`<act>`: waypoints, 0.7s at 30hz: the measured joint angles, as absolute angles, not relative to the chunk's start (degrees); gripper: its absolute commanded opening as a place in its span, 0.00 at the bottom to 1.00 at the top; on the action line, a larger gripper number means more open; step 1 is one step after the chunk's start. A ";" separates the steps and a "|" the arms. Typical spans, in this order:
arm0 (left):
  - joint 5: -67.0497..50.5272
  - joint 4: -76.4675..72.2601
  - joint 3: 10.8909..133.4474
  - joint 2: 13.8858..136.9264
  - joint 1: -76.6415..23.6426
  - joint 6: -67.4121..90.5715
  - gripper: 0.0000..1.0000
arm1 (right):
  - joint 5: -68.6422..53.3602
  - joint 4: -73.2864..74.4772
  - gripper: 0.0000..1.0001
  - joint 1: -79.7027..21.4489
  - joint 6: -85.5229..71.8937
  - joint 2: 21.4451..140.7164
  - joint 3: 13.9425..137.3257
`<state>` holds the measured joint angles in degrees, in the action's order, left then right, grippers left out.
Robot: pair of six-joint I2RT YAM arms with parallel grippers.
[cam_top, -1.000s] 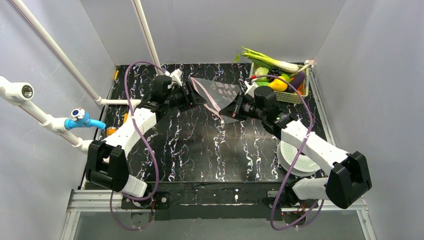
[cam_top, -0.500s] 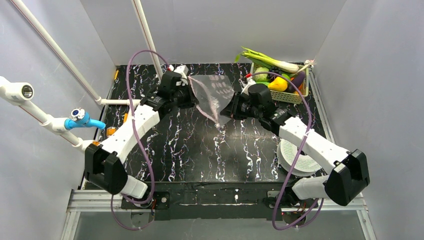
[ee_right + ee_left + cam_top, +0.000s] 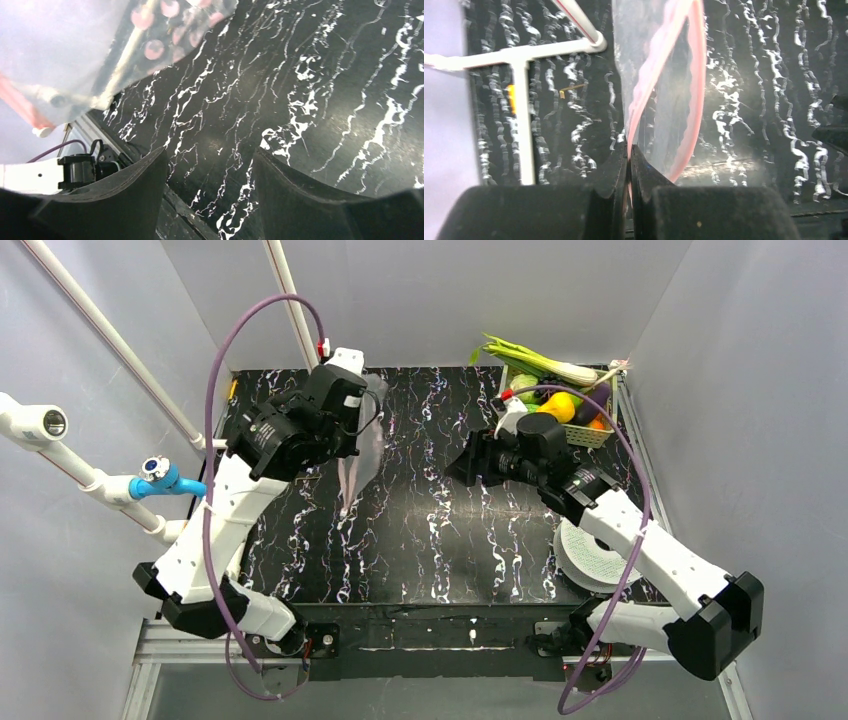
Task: Place the food in the zip-top bag and seal the zipper
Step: Open the zipper of the food storage bag at the center of the board.
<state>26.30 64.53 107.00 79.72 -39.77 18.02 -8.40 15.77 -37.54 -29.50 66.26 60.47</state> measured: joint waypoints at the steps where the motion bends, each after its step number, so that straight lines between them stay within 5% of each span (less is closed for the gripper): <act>1: 29.34 68.40 110.76 80.77 -41.60 18.15 0.00 | -9.47 15.00 0.70 -37.54 -29.56 66.67 60.42; 6: 40.32 80.66 119.44 88.31 -47.83 19.62 0.00 | -13.78 11.77 0.71 -37.76 -30.28 69.12 59.75; 10: 39.51 79.70 112.99 95.64 -48.93 19.55 0.00 | -13.41 11.42 0.75 -37.98 -31.35 69.32 58.13; 14: 25.67 68.07 100.53 102.72 -48.45 16.86 0.00 | -11.03 10.61 0.75 -36.14 -34.79 65.12 52.23; 21: 3.86 48.71 93.08 96.82 -41.98 14.41 0.00 | -13.93 4.91 0.78 -33.17 -45.10 66.19 46.74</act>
<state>3.86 48.71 93.08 96.82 -41.98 14.41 -13.93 4.91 -33.17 -45.10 66.19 46.74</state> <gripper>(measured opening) 0.012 0.757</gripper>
